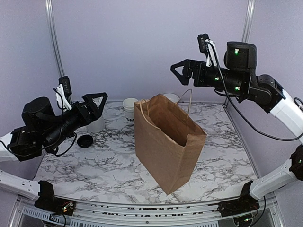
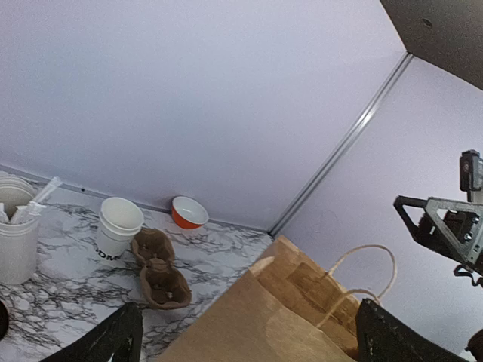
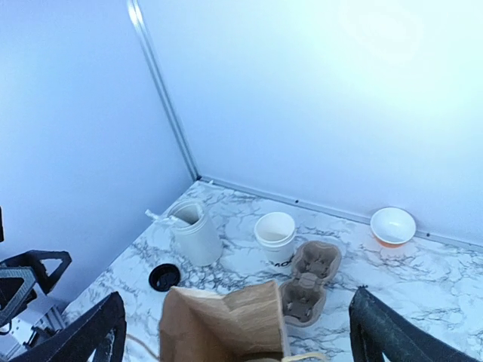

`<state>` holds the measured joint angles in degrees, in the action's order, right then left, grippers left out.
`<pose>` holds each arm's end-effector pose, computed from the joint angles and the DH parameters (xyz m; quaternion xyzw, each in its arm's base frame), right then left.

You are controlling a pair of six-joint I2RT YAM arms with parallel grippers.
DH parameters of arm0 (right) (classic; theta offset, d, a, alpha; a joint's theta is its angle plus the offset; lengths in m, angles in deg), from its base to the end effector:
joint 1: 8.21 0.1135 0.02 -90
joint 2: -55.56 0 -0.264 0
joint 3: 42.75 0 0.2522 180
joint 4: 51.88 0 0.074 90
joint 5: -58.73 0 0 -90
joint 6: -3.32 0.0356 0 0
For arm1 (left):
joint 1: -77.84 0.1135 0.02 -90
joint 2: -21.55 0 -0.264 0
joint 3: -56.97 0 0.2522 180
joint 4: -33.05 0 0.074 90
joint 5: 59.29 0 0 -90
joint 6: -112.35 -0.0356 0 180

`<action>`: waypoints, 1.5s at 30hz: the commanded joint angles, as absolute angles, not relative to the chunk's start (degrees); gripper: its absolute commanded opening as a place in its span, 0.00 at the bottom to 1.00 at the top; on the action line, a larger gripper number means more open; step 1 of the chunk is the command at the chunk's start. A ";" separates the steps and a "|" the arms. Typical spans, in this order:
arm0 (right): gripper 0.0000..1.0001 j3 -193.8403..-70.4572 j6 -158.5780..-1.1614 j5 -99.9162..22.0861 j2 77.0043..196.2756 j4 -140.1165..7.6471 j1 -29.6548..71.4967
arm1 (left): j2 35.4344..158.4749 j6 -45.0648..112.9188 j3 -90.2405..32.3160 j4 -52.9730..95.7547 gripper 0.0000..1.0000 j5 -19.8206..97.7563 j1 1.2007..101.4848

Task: Pack the takeout coffee

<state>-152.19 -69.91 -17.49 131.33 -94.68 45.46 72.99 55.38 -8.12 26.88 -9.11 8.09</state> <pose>0.1681 0.2143 0.4920 -0.1653 0.7414 0.2968 0.5787 0.0910 -0.1807 0.3926 -0.0477 0.6691 -0.4122 0.6165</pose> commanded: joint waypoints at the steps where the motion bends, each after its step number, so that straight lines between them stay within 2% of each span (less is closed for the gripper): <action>1: 1.00 -146.97 -67.94 -18.68 125.57 -88.83 41.64 | 71.56 54.87 -12.96 14.37 0.99 -10.73 14.84; 7: 1.00 -140.72 -66.17 -19.28 119.10 -88.31 35.91 | 74.53 54.86 -20.72 3.49 0.99 -6.95 25.17; 15: 1.00 -132.93 -64.78 -24.58 113.25 -88.36 29.72 | 85.68 54.69 -32.16 -9.00 0.99 6.93 39.41; 21: 1.00 -129.32 -65.21 -25.49 110.51 -89.02 28.80 | 90.60 56.06 -32.95 -12.38 0.98 11.42 50.06; 28: 1.00 -127.69 -65.77 -25.40 109.30 -89.62 28.74 | 94.88 60.46 -31.74 -11.23 0.86 21.29 60.98; 32: 1.00 -126.95 -65.66 -25.70 108.98 -90.12 28.72 | 97.35 62.62 -30.72 -9.18 0.72 25.60 64.08; 43: 1.00 -124.39 -64.48 -24.24 106.34 -90.59 28.71 | 102.01 65.12 -28.59 -5.53 0.40 23.36 65.69; 45: 1.00 -124.45 -64.32 -24.08 105.91 -90.76 28.73 | 102.75 65.38 -28.62 -5.07 0.38 23.05 65.63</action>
